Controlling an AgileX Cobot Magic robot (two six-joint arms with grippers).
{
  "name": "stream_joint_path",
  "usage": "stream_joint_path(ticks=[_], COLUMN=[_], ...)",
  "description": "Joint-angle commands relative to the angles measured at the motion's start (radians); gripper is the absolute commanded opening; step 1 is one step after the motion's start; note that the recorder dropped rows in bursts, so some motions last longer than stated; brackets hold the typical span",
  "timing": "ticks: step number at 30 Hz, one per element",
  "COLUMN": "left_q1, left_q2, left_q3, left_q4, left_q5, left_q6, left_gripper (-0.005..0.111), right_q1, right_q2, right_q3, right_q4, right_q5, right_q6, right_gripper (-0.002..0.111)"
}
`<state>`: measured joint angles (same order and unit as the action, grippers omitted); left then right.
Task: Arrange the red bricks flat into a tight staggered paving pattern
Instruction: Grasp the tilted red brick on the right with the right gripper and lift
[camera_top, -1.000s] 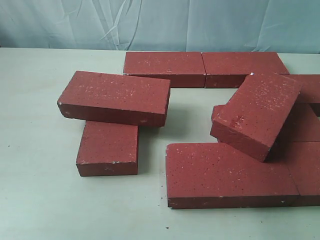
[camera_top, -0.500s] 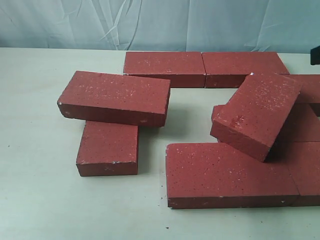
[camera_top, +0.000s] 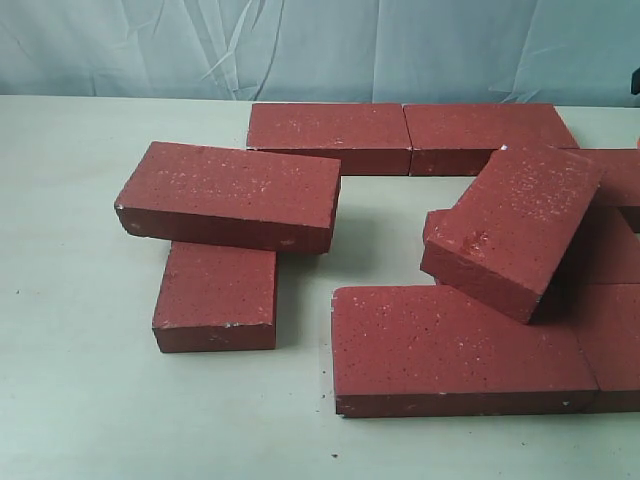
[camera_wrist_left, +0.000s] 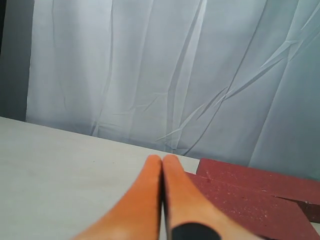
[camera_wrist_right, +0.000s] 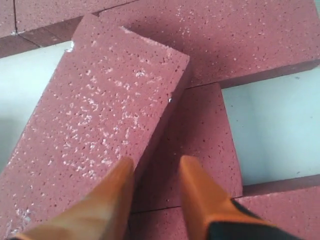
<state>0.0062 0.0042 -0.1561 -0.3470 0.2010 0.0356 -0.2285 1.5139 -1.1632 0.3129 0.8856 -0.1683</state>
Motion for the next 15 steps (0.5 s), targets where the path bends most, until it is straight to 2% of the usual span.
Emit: stream_joint_path(ticks=[1,3,8,15], left_q1=[-0.010,-0.010,-0.010,-0.010], left_q2=[-0.004,-0.004,-0.004,-0.004], left_q3=[-0.004,-0.004,-0.004,-0.004], left_q4=[0.009,0.011,0.011,0.023], left_q5=[-0.003,-0.003,-0.003,-0.010], left_q6=[0.002,0.002,0.002,0.002], left_gripper=[0.000,0.000,0.000,0.000], right_q1=[-0.011,-0.011,0.020,0.068], right_q2=[0.073,0.099,0.149,0.155], right_q3=[-0.049,-0.051,-0.047,-0.047], right_q4=[0.053,0.076,0.002,0.008], right_q5=[0.017,0.015,0.035,0.019], right_q6=[-0.021,-0.019,-0.015,0.008], right_gripper=[0.067,0.072,0.059,0.058])
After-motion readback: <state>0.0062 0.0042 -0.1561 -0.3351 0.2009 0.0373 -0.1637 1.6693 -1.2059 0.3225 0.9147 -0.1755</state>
